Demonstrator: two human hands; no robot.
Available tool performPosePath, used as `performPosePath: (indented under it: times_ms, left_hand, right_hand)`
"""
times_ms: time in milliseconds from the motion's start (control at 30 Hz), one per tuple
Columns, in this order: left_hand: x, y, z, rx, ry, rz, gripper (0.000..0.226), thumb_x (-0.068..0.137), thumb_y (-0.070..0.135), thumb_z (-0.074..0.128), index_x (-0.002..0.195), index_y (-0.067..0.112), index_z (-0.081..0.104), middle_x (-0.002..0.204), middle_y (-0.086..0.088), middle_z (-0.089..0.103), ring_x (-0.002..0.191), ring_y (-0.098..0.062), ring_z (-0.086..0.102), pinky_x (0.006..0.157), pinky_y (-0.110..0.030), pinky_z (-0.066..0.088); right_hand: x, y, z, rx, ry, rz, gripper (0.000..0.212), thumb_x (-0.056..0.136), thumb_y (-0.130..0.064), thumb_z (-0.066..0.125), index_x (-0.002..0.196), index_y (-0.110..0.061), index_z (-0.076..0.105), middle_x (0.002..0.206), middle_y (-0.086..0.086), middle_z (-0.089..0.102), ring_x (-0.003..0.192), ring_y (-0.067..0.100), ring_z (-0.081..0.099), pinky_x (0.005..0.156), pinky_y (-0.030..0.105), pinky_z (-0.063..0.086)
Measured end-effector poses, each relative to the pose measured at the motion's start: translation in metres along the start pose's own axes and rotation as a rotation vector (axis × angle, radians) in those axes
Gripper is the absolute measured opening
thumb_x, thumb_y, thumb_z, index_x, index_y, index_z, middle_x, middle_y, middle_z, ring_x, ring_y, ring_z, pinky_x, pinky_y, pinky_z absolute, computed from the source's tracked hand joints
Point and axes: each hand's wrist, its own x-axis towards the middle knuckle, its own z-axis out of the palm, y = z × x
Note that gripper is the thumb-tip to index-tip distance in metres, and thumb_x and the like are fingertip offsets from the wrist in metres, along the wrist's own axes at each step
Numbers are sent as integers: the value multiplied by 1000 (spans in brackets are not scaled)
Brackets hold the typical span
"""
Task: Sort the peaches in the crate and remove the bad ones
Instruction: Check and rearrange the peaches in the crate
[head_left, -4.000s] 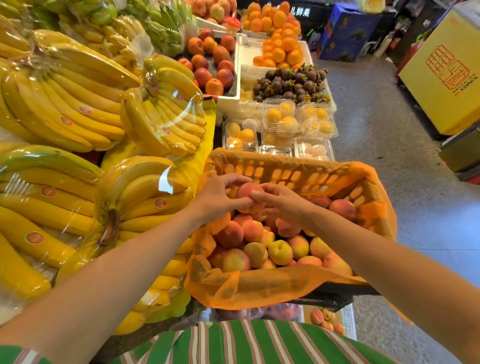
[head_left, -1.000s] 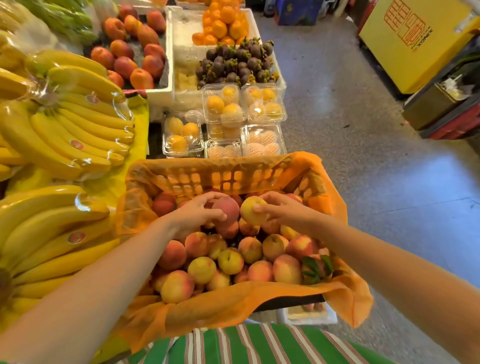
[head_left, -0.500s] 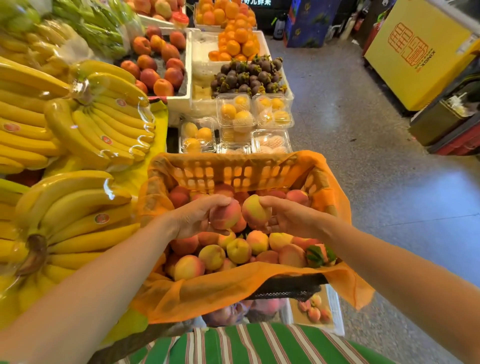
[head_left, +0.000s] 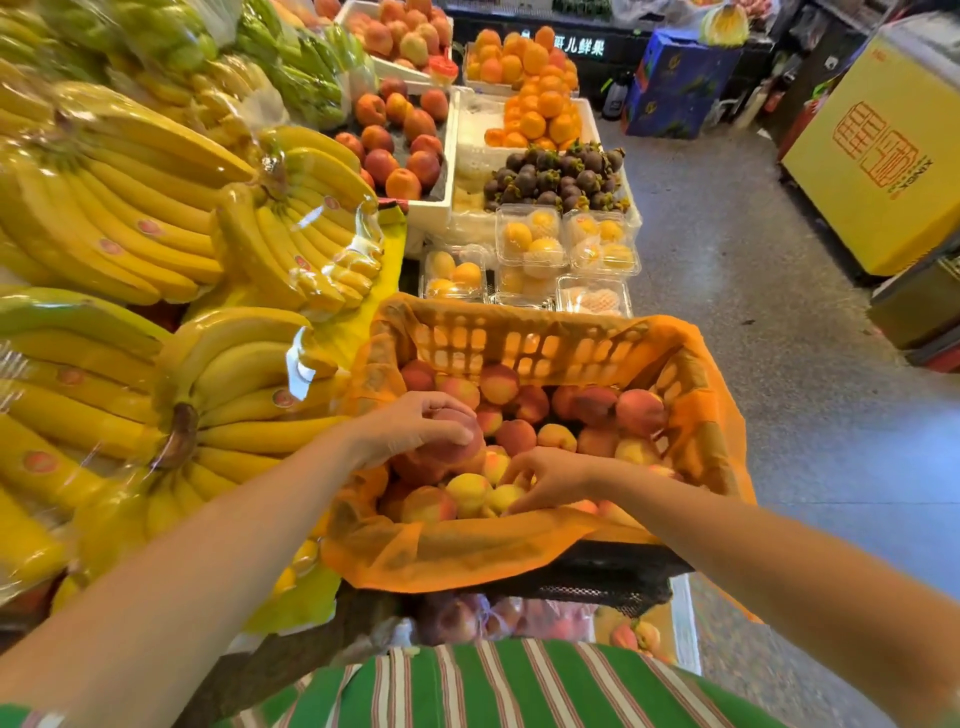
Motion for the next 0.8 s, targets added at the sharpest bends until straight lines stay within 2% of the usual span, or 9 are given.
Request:
performPosePath:
  times_ms: [100, 200, 267, 367, 500, 600, 700, 767, 800]
  left_hand:
    - [1, -2, -2, 11, 5, -10, 51, 57, 51, 77, 104, 33, 68, 114, 0, 61, 106, -21, 57, 78, -29, 51]
    - [4, -4, -2, 1, -19, -25, 46, 63, 46, 74, 106, 30, 66, 113, 0, 60, 107, -22, 57, 82, -33, 53]
    - [6, -5, -2, -13, -46, -32, 44, 67, 45, 76, 107, 29, 65, 115, -2, 60, 107, -21, 57, 85, -37, 52]
    - [11, -3, 1, -16, -70, -40, 38, 81, 37, 73, 115, 24, 61, 118, -7, 59, 102, -19, 59, 73, -28, 51]
    - [23, 3, 11, -72, -69, -72, 56, 80, 45, 72, 125, 21, 50, 119, -3, 57, 108, -18, 59, 95, -41, 52]
    - [31, 7, 13, -84, -44, -81, 63, 78, 53, 70, 125, 18, 46, 119, -4, 59, 106, -17, 61, 91, -41, 54]
    - [31, 12, 6, 53, 81, 26, 45, 89, 47, 60, 122, 18, 49, 107, -2, 64, 96, -15, 64, 77, -33, 56]
    - [31, 12, -7, 329, 257, 228, 26, 93, 41, 55, 111, 22, 59, 100, 1, 68, 95, -17, 63, 81, -35, 52]
    - [30, 9, -15, 503, 367, 336, 23, 92, 41, 53, 102, 24, 64, 98, 2, 68, 98, -17, 62, 84, -36, 47]
  right_hand:
    - [5, -4, -1, 12, -27, 13, 47, 85, -37, 72, 124, -15, 59, 102, -1, 56, 90, 16, 57, 72, 27, 49]
    - [0, 1, -13, 171, -77, 32, 40, 92, -36, 62, 119, -8, 64, 97, 3, 65, 91, 19, 63, 81, 33, 54]
    - [-3, 6, -22, 298, -78, 39, 40, 95, -38, 56, 118, -6, 64, 105, 8, 67, 96, 21, 65, 88, 36, 53]
    - [-9, 5, -30, 487, 2, -17, 41, 96, -40, 54, 128, -14, 58, 121, 7, 64, 109, 22, 64, 92, 34, 53]
    - [-10, -7, -33, 781, 47, -137, 52, 93, -29, 61, 141, -25, 43, 129, 3, 55, 115, 21, 60, 87, 30, 55]
    - [-3, -9, -32, 723, 152, -170, 57, 85, -33, 72, 136, -26, 48, 128, 4, 55, 113, 19, 61, 87, 32, 56]
    - [3, -4, -37, 742, 213, -156, 43, 86, -35, 70, 126, -21, 58, 119, 7, 63, 105, 22, 65, 90, 40, 55]
    - [8, 4, -41, 731, 208, -94, 44, 87, -37, 68, 124, -17, 58, 118, 11, 64, 104, 30, 65, 92, 45, 53]
    - [11, 7, -43, 691, 195, -49, 47, 86, -37, 69, 126, -17, 56, 120, 11, 62, 105, 30, 64, 92, 43, 53]
